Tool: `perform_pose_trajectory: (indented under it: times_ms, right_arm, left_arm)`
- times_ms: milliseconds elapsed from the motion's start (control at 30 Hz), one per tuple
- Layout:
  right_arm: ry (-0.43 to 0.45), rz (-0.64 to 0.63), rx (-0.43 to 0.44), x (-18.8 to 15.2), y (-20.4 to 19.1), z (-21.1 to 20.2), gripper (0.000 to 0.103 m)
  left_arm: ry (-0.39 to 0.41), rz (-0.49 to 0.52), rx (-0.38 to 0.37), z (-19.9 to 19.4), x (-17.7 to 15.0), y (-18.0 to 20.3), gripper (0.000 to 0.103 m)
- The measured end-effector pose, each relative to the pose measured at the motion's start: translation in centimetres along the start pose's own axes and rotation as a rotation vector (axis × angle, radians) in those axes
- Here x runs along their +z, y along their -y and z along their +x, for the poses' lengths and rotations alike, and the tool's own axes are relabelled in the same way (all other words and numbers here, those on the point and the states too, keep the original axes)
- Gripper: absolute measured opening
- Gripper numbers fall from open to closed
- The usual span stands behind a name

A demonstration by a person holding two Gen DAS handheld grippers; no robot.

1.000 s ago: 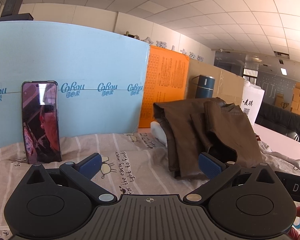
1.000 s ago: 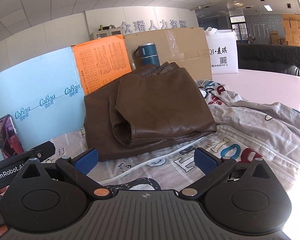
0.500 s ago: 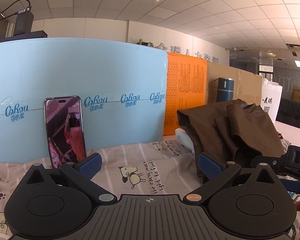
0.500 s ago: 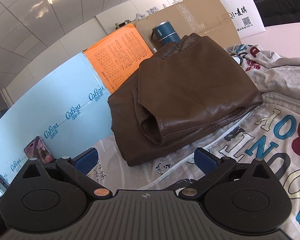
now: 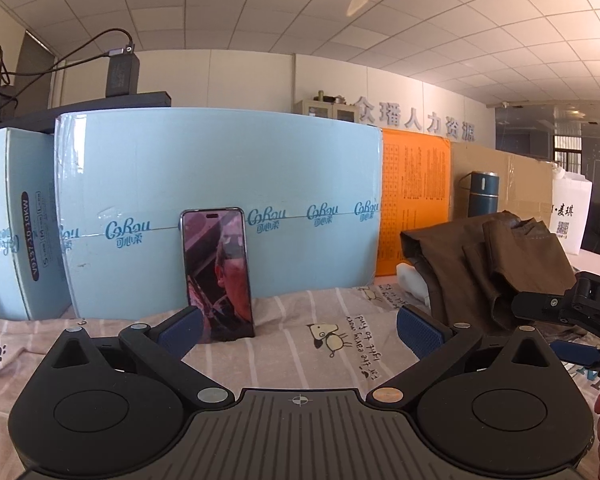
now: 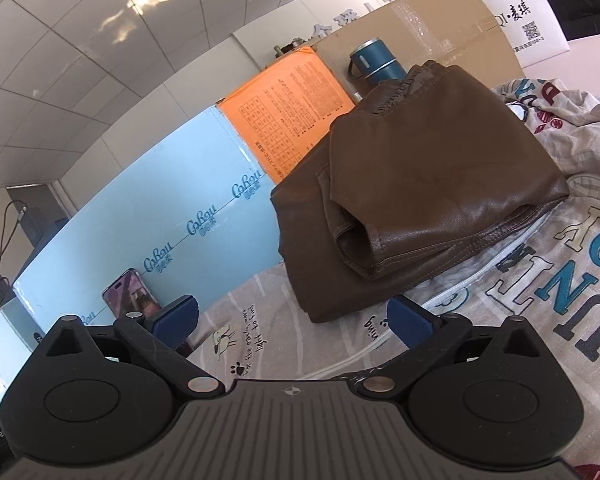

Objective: Fold clothes
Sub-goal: 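Swing both tools away from the brown jacket toward the cream sweater, then lower both grippers onto the bunched cream sweater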

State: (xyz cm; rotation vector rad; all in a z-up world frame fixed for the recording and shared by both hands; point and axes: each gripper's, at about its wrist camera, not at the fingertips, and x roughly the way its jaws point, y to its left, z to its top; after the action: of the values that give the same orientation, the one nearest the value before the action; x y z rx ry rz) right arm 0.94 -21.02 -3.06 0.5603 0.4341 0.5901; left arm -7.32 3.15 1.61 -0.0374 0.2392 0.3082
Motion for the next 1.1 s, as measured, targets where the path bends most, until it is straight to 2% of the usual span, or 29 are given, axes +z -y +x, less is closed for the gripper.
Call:
perform_pose_trajectory:
  times_ms: [100, 233, 367, 433, 600, 767, 833, 933, 1033, 1100]
  right_arm:
    - [-0.027, -0.033, 0.094, -0.5, -1.0, 0.2, 0.101]
    - [-0.036, -0.12, 0.129, -1.6, -3.3, -0.3, 0.101]
    - [-0.076, -0.18, 0.212, -2.6, -6.5, -1.1, 0.101]
    - [-0.13, -0.196, 0.276, -3.2, -8.5, -1.1, 0.101]
    - [-0.339, -0.149, 0.511, -5.7, -14.7, 0.6, 0.101]
    - [-0.449, -0.19, 0.607, -8.0, -21.9, 2.7, 0.101]
    - [-0.538, -0.146, 0.647, -8.9, -24.4, 4.4, 0.101]
    - [-0.653, -0.084, 0.642, -10.9, -27.8, 6.9, 0.101]
    - [-0.641, -0.169, 0.594, -12.6, -31.1, 8.1, 0.101]
    - [-0.612, -0.252, 0.605, -13.6, -32.8, 8.7, 0.101]
  left_arm:
    - [-0.009, -0.029, 0.064, -1.3, -0.4, -1.6, 0.103]
    - [0.013, -0.089, 0.131, -3.9, -0.8, -3.8, 0.103]
    - [0.027, -0.125, 0.202, -6.3, -1.2, -6.3, 0.103]
    - [0.036, -0.138, 0.253, -7.6, -1.6, -7.7, 0.103]
    - [0.051, -0.2, 0.421, -10.7, -3.0, -12.0, 0.103]
    - [0.093, -0.264, 0.606, -14.7, -3.2, -17.8, 0.103]
    - [0.116, -0.295, 0.69, -16.4, -2.7, -20.5, 0.103]
    - [0.132, -0.323, 0.781, -18.3, -1.9, -24.0, 0.103]
    - [0.124, -0.342, 0.821, -19.6, -1.3, -27.1, 0.103]
    - [0.11, -0.364, 0.857, -20.0, -1.0, -28.9, 0.103]
